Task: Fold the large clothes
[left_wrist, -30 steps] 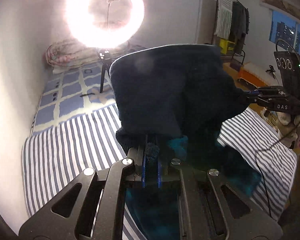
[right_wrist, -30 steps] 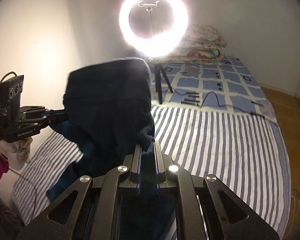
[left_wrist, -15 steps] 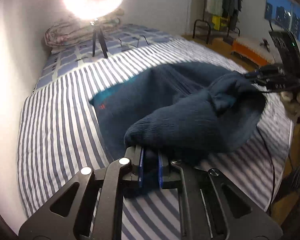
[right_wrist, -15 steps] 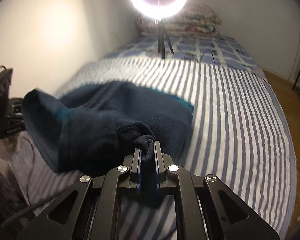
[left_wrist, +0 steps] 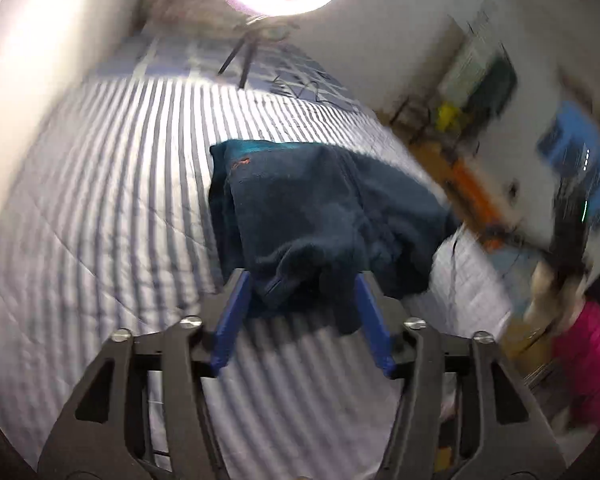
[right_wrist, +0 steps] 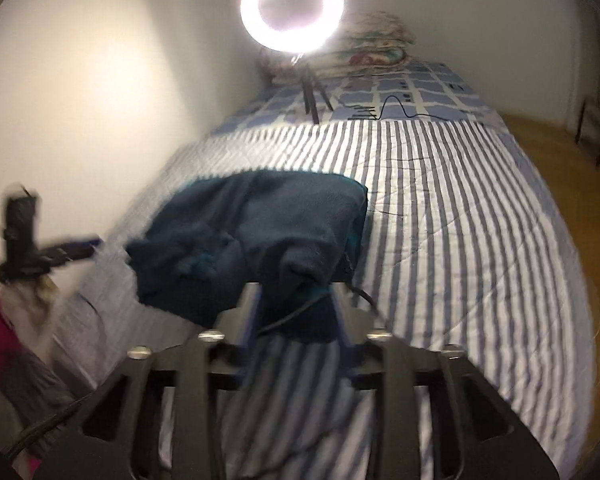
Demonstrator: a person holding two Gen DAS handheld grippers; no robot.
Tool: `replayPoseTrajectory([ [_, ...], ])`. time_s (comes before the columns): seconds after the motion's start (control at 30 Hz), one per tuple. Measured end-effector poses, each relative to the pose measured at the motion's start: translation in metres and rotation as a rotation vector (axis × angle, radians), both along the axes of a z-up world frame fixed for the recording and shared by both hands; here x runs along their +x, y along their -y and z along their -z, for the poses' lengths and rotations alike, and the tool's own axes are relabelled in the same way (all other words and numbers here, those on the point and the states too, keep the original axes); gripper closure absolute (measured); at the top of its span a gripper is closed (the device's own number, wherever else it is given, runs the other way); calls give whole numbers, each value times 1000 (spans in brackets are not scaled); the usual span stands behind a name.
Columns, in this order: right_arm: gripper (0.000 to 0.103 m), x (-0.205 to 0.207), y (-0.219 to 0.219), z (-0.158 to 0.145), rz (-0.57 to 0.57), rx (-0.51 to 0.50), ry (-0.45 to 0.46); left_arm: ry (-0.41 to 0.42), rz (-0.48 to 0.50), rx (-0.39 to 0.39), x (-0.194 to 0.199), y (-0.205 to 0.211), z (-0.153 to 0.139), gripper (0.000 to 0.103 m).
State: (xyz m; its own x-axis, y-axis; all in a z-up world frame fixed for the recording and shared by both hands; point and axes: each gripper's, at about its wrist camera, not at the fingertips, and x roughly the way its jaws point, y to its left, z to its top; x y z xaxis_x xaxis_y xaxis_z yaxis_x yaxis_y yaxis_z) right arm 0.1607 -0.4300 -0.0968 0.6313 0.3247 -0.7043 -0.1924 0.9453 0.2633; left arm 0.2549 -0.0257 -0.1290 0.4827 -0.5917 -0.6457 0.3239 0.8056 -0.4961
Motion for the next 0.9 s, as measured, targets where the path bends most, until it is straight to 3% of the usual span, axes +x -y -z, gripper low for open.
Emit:
replayPoseTrajectory([
  [0.07, 62, 0, 4, 0, 15, 108, -24, -106, -38, -128, 18, -8, 12, 42],
  [0.13, 55, 3, 2, 6, 31, 182, -64, -180, -70, -195, 29, -11, 25, 42],
  [0.4, 53, 47, -21, 59, 101, 282, -190, -360, -136, -282, 58, -2, 73, 42],
  [0.43, 54, 52, -22, 66, 118, 283, -200, -364, -141, -281, 59, 2, 76, 49],
  [0.47, 59, 55, -23, 72, 125, 295, -212, -366, -147, -274, 61, 4, 79, 73],
  [0.5, 81, 58, -24, 77, 127, 324, -227, -368, -155, -249, 61, 7, 80, 85],
  [0.53, 86, 61, -25, 84, 125, 363, -255, -358, -162, -232, 60, 9, 78, 90],
  [0.67, 94, 49, -27, 74, 103, 387, -234, -257, -142, -138, 45, 17, 55, 93],
  [0.77, 96, 29, -19, 56, 94, 462, -219, -179, -117, -56, 31, 22, 34, 94],
  [0.9, 96, 13, -18, 39, 105, 340, -190, -111, -92, 10, 22, 26, 16, 93],
])
